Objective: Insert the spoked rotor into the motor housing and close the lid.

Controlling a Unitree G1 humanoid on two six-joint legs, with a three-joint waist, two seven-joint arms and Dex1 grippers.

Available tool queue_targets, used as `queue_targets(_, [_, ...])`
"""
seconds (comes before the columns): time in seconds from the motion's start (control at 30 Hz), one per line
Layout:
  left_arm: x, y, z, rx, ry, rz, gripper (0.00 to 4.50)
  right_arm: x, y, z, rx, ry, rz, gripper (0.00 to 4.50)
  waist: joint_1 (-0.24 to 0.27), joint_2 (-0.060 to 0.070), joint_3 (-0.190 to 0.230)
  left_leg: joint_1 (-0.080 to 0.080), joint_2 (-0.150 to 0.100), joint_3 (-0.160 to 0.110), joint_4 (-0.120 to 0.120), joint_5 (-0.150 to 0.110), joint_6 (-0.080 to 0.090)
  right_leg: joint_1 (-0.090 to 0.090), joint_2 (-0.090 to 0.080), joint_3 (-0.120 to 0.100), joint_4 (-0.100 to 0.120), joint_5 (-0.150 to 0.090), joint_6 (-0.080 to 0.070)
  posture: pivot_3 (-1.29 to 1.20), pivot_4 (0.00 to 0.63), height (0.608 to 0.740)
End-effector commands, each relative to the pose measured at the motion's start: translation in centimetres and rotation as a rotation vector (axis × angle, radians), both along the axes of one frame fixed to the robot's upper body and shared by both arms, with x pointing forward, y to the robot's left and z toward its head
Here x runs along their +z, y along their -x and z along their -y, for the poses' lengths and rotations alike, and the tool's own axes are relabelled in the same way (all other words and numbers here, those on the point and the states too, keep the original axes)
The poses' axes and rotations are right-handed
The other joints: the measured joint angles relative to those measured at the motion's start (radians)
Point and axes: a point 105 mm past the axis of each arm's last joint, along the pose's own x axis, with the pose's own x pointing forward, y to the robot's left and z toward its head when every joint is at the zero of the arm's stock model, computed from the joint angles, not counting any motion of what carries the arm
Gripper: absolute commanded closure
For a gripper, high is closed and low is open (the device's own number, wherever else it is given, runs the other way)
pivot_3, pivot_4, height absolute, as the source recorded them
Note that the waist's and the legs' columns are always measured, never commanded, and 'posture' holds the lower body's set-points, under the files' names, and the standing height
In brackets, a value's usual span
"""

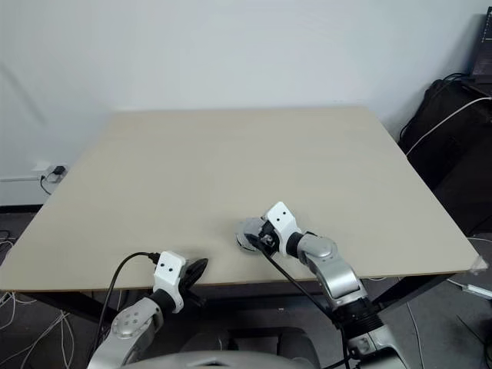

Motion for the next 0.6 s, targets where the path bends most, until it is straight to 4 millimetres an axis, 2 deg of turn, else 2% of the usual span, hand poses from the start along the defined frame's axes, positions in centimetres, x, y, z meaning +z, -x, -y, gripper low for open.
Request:
queue_targets(0.03, [1.2,-0.5,0.3,-0.003,0.014,0.059,4.50,1.2,-0.5,-0.5,0.022,-0.030,0.019,0.03,0.000,0.000,0.000,0.000,0.000,0.000,0.000,0.000,0.000,0.000,0.000,0.000,0.000,0.000,0.000,0.00,0.000,0.740])
queue_targets(0.6, [1.4,-0.4,0.3,0.012,0.018,0.063,4.50,0.4,-1.5,-0.7,-0.009,-0.029,-0.067,0.03,-0.001,0.000,0.000,0.000,0.000,0.000,0.000,0.000,0.000,0.000,0.000,0.000,0.000,0.000,-0.001,0.00,0.000,0.740])
